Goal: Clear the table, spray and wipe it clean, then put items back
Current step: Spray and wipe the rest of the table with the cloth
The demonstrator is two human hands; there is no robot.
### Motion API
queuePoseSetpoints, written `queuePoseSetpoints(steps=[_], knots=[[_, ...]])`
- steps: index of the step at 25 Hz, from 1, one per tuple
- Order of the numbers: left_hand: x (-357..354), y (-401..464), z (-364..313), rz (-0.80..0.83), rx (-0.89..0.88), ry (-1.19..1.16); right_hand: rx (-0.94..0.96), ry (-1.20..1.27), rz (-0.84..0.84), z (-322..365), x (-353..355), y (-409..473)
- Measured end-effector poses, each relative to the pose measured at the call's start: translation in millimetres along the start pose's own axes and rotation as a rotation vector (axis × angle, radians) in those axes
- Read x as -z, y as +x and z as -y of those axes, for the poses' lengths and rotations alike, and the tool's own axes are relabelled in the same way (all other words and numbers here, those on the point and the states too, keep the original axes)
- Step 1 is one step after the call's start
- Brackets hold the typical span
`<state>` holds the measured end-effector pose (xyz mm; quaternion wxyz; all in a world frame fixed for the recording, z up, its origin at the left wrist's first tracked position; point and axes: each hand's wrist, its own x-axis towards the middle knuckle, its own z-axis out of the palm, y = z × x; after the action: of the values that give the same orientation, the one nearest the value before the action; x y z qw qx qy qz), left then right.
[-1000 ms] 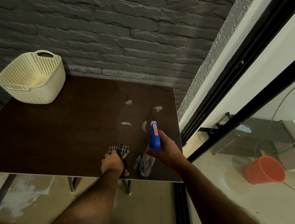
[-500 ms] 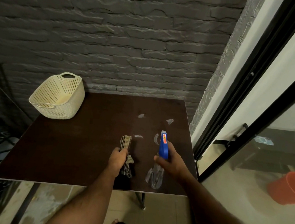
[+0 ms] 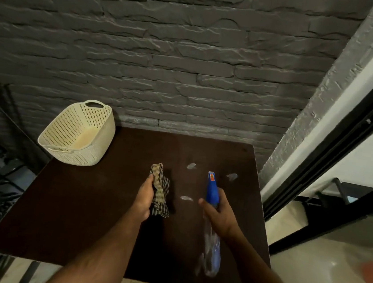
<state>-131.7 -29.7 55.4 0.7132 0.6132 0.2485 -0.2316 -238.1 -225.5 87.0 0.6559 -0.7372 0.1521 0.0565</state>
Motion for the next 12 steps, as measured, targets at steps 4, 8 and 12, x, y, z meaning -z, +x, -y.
queuePoseSetpoints(steps=[4, 8, 12], knots=[[9, 72, -51, -0.041, -0.025, 0.048, -0.075, 0.026, 0.022, 32, -12, 78], [9, 148, -98, -0.088, -0.105, 0.188, -0.171, 0.027, -0.016, 54, -24, 162], [-3, 219, -122, -0.157, -0.202, 0.323, -0.199, 0.041, -0.042, 55, -26, 234]])
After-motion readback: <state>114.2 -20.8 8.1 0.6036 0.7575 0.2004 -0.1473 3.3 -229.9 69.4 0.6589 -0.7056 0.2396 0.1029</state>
